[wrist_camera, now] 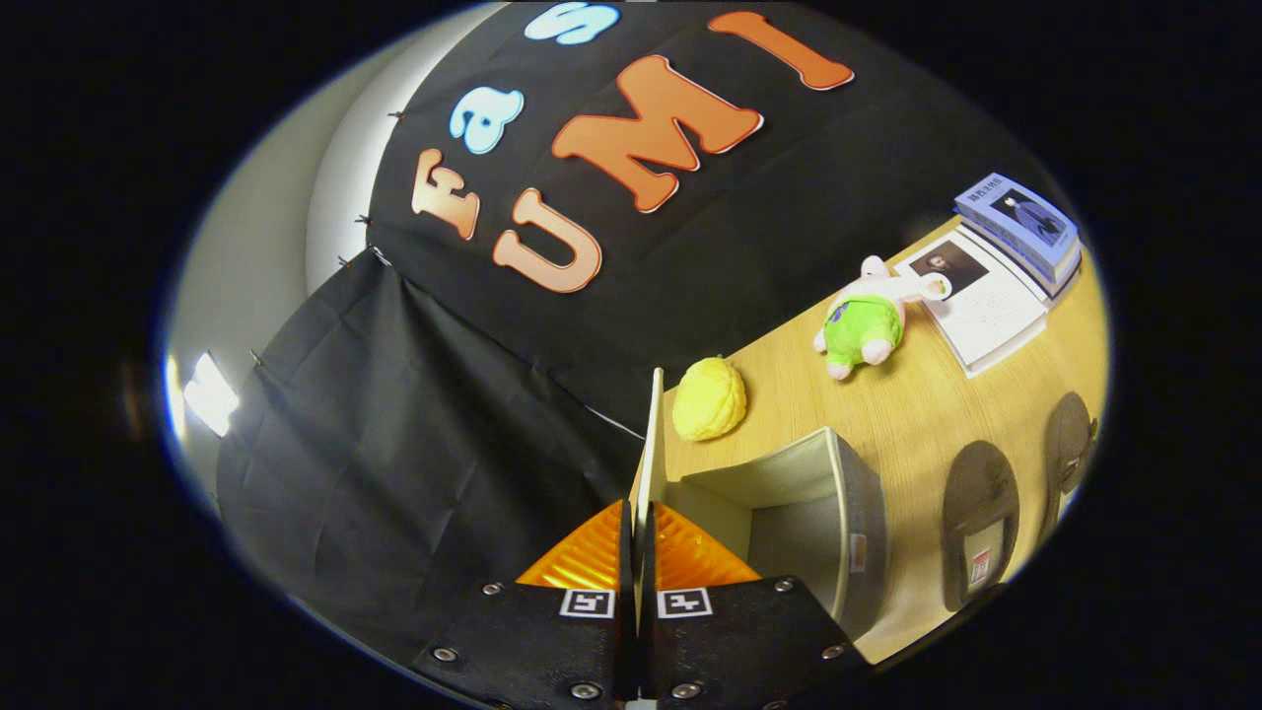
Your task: Open the storage box then place both shoes into the box .Put the left shoe in first, then the right shoe, with the right side of both shoes facing outward in a uniform manner.
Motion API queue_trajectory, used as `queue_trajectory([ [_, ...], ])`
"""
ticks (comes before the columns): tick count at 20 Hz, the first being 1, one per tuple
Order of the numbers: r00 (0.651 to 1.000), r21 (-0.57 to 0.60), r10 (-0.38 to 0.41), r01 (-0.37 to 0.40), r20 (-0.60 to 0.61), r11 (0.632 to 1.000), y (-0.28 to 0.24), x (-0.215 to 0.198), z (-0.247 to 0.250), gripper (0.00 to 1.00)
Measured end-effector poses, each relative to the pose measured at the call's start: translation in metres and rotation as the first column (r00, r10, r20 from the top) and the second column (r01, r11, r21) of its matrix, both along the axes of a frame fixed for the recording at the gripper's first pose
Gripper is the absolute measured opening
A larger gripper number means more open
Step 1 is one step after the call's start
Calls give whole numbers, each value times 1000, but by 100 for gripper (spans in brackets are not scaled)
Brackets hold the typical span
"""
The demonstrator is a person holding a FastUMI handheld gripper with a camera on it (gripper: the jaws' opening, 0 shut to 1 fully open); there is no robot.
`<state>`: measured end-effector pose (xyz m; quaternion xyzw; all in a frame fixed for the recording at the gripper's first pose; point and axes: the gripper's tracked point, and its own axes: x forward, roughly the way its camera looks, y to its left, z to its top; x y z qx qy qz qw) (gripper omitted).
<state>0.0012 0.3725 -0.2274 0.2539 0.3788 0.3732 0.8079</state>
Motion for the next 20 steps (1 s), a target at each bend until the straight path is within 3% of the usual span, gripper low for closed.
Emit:
queue_trajectory([
  [10,989,4,143,-143,31,990,116,-53,24,2],
  [14,976,9,212,-212,45,977,152,-77,22,10],
  [16,972,3,230,-231,53,973,161,-85,20,26],
  [19,972,-36,213,-211,96,977,157,-81,16,93],
  [20,973,-45,207,-203,104,978,154,-77,15,98],
])
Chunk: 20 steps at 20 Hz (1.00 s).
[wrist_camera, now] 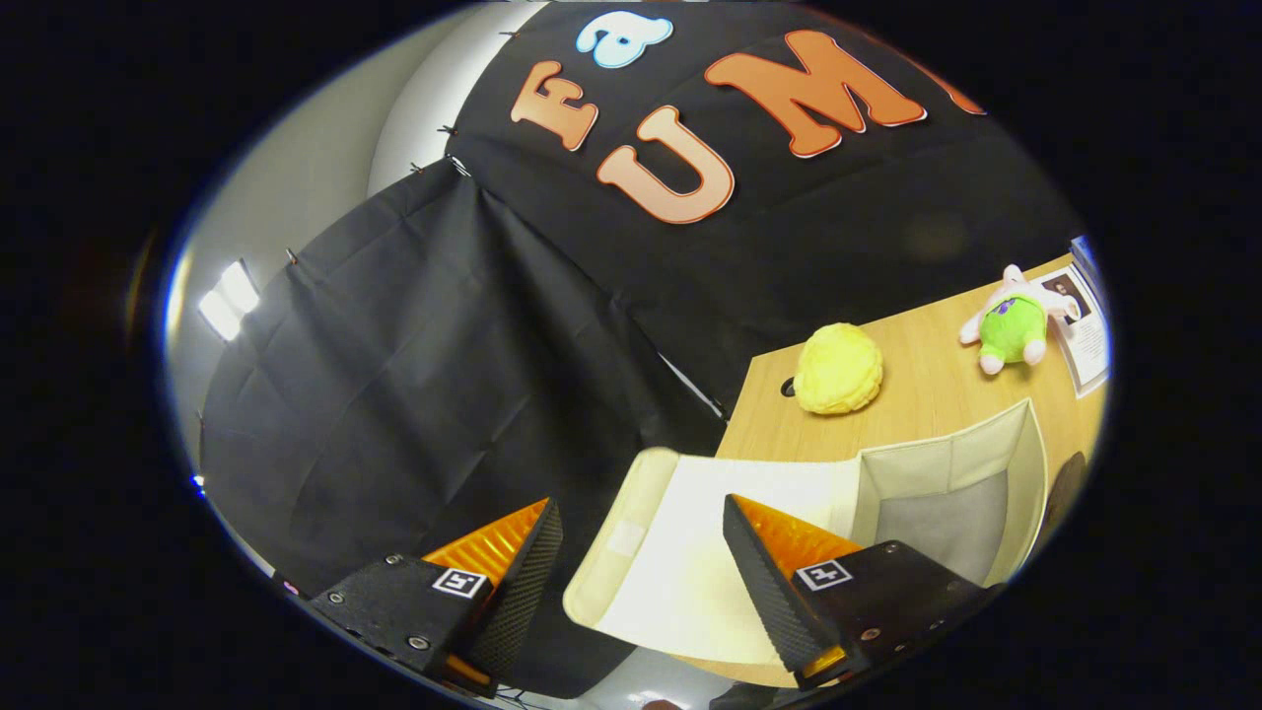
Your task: Open the storage box then place both shoes into the box .Put the left shoe in first, then the right shoe, with the right side of both shoes facing outward in a uniform manner.
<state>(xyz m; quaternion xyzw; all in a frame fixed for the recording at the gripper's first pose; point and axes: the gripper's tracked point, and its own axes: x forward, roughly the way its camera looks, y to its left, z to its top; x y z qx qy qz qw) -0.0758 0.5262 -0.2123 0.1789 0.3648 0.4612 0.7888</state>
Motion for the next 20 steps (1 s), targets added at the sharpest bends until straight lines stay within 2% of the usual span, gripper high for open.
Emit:
queue_trajectory([
  [5,995,-27,-70,72,68,997,-22,23,6,98],
  [11,965,-108,-188,210,182,972,-91,59,-5,98],
  [15,930,-189,-266,317,255,929,-158,85,-23,98],
  [20,880,-277,-335,433,338,858,-242,103,-46,98],
])
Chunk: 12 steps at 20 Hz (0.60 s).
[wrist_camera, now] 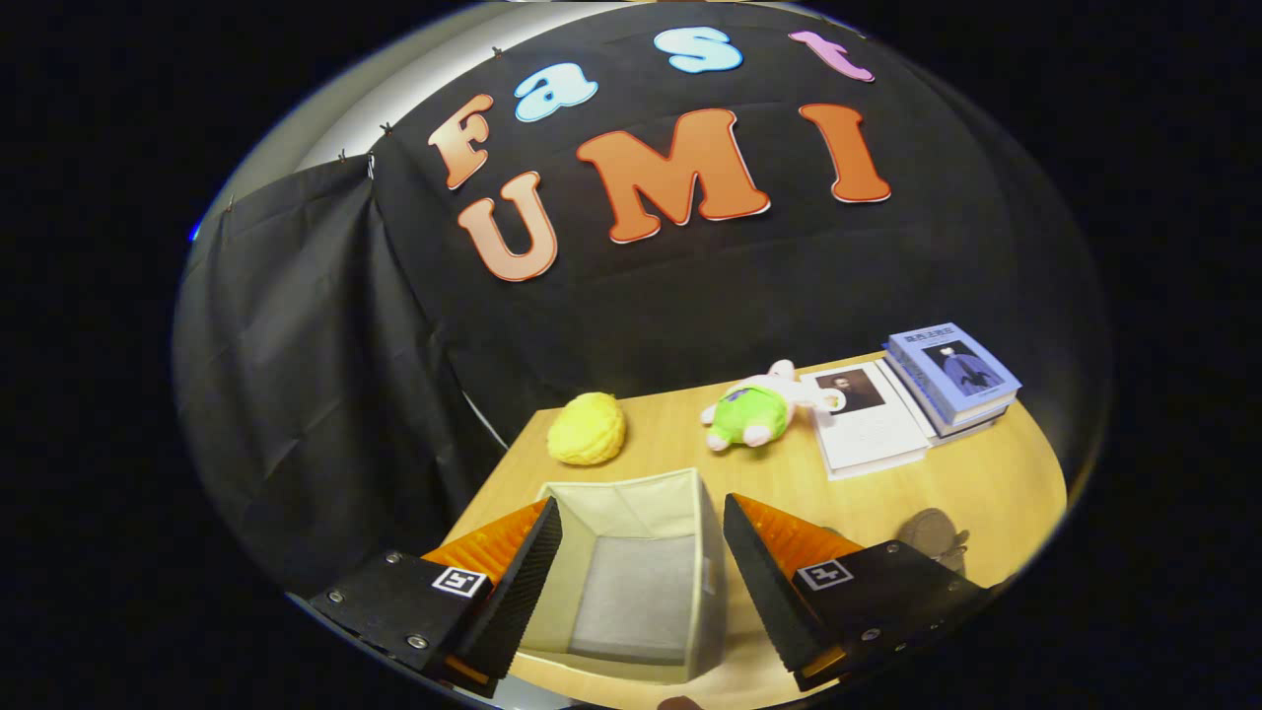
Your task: Open the storage box then place both shoes into the box .Put the left shoe in first, then the right shoe, with the right side of both shoes facing outward in a uniform manner.
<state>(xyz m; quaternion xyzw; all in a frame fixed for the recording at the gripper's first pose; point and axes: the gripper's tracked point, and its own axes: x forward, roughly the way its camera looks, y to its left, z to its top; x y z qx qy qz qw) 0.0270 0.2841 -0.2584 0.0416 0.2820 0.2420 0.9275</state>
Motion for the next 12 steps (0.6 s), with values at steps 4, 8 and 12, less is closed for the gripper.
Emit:
queue_trajectory([
  [4,995,-52,-97,97,5,994,-63,5,-22,98],
  [8,983,-125,-182,183,14,975,-119,5,-52,98],
  [12,976,-185,-217,213,1,959,-149,-1,-92,95],
])
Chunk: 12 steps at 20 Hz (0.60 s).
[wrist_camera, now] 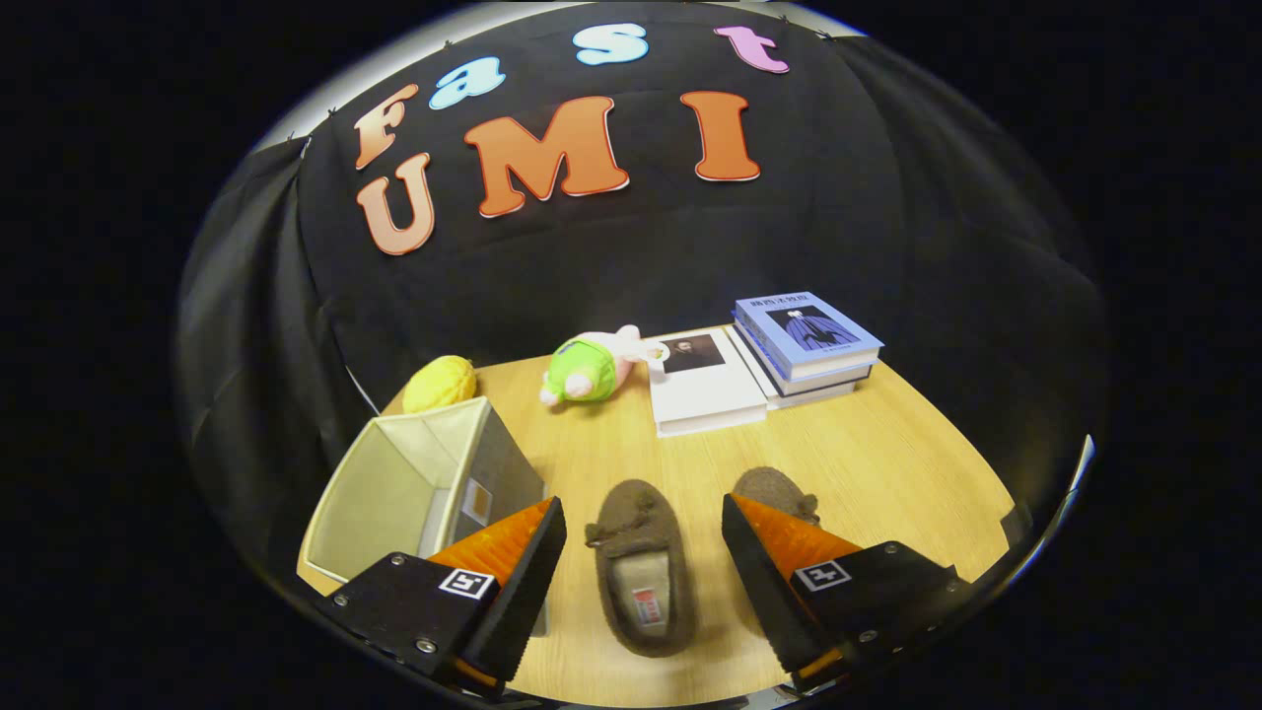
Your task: Open the storage box then place both shoes into the box .Put the left shoe in first, then the right shoe, with the right side of both shoes facing outward in a uniform manner.
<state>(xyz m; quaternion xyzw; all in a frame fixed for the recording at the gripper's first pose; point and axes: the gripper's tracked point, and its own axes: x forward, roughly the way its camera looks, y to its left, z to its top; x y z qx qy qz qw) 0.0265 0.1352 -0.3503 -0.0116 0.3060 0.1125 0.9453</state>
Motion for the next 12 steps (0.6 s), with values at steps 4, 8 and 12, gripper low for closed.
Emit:
queue_trajectory([
  [4,999,-9,12,-13,-52,1000,-3,-12,-39,84],
  [8,995,-3,19,-19,-102,1000,-2,-10,-71,73],
  [12,991,-3,-11,11,-134,1000,-8,-2,-96,69],
])
